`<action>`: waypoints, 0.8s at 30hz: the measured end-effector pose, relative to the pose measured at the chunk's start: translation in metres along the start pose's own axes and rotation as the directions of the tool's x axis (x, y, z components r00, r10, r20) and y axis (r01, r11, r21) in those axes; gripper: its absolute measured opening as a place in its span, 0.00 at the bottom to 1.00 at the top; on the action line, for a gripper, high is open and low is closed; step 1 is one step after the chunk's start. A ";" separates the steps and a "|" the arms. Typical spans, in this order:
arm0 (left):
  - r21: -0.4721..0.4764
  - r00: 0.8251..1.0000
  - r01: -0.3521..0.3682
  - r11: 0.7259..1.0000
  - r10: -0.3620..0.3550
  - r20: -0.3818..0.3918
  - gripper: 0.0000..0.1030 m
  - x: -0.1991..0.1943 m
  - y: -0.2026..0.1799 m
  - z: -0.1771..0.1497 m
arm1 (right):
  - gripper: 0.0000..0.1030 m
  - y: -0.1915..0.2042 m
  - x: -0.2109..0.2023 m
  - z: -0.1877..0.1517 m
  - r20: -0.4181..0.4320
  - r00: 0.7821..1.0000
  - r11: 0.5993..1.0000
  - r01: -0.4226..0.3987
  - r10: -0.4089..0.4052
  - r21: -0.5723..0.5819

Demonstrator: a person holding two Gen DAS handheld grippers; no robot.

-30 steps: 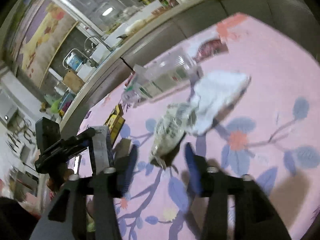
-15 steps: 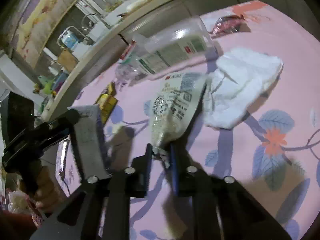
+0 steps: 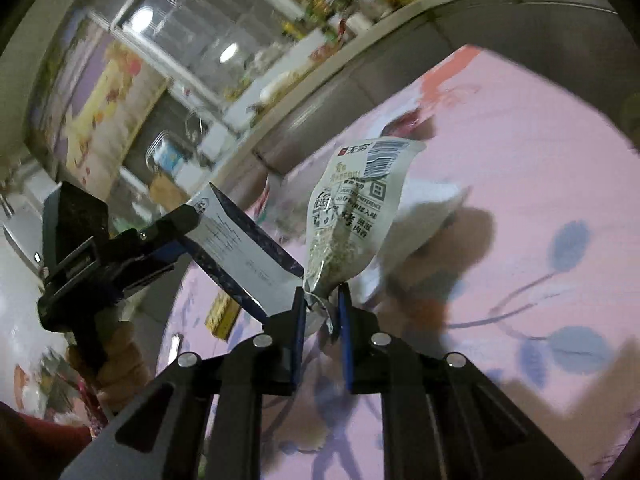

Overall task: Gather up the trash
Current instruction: 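Grasp the clear snack bag with the right gripper while the left gripper holds the carton, then carry the carton and snack bag over the beige bin and open both grippers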

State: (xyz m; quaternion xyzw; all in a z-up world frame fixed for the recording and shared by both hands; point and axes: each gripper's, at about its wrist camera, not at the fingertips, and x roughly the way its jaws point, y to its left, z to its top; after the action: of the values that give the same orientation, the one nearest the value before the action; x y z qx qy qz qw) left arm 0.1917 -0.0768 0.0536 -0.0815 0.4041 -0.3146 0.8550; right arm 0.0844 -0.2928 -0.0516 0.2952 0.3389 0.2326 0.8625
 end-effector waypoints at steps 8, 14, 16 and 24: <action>0.140 0.994 0.100 0.985 -0.093 -0.056 0.45 0.067 -0.105 0.043 | 0.13 -0.080 -0.079 0.025 0.168 0.983 0.991 0.050 -0.071 0.126; 0.227 0.981 0.180 0.957 -0.157 -0.115 0.45 0.141 -0.188 0.073 | 0.13 -0.148 -0.136 0.045 0.269 0.935 0.954 0.163 -0.231 0.250; 0.255 0.975 0.206 0.945 -0.175 -0.139 0.45 0.175 -0.215 0.081 | 0.13 -0.166 -0.149 0.049 0.277 0.914 0.935 0.217 -0.295 0.279; 0.297 0.961 0.224 0.928 -0.159 -0.229 0.45 0.283 -0.268 0.068 | 0.17 -0.222 -0.167 0.049 0.243 0.864 0.873 0.349 -0.440 0.342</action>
State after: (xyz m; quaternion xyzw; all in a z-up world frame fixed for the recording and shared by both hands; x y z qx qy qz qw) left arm 0.2506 -0.4673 0.0232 0.0512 0.4219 -0.4647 0.7768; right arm 0.0541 -0.5699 -0.0963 0.3734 0.2813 -0.0520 0.8825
